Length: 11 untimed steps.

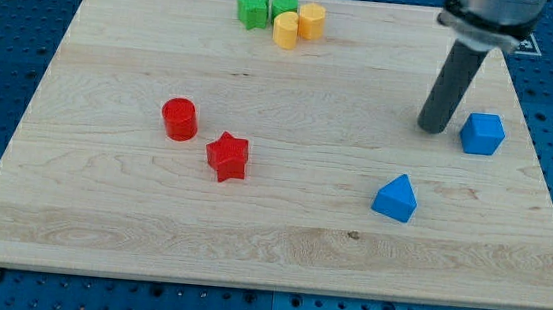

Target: Slightly push the cube towards the top

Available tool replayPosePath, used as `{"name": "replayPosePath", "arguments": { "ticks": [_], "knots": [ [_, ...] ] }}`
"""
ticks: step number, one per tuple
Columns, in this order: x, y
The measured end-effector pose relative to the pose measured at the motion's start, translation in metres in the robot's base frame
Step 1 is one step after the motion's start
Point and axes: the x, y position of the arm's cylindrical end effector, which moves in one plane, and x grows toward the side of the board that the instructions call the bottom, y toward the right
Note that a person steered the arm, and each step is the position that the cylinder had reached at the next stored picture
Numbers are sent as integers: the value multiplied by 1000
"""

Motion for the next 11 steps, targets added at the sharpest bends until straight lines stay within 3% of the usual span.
{"name": "replayPosePath", "arguments": {
  "ticks": [1,2,3,6,9,11],
  "knots": [
    [30,-17],
    [34,13],
    [34,51],
    [32,77],
    [3,81],
    [95,96]
  ]
}}
